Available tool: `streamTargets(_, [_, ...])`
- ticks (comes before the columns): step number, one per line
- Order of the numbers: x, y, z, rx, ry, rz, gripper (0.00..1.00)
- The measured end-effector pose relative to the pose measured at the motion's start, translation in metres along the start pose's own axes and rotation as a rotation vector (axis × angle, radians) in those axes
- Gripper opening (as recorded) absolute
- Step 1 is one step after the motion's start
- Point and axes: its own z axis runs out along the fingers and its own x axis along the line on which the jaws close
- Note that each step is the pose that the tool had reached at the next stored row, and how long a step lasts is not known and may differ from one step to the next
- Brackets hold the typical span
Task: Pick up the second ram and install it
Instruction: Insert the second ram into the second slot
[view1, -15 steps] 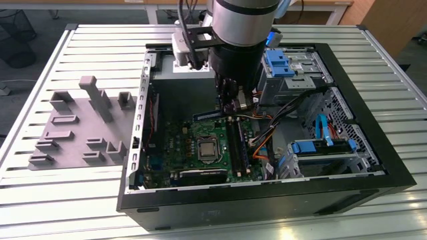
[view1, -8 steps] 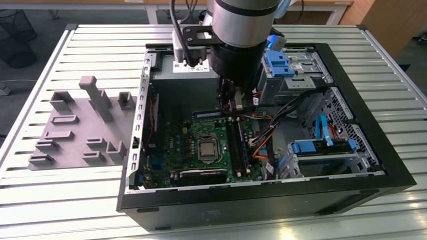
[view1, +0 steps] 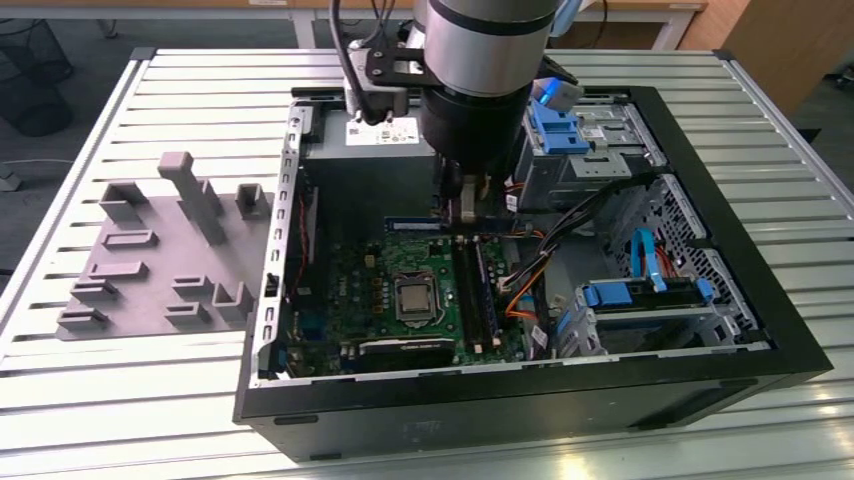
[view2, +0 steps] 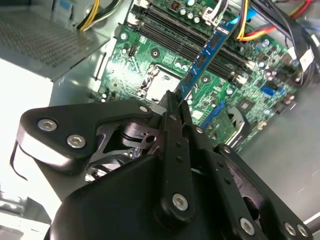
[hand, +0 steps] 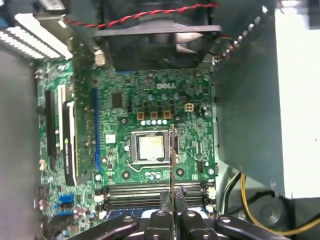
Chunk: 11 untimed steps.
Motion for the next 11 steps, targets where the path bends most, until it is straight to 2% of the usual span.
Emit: streamTargets(11, [0.0, 0.0, 0.0016, 0.0043, -0.0044, 0.199, 0.14])
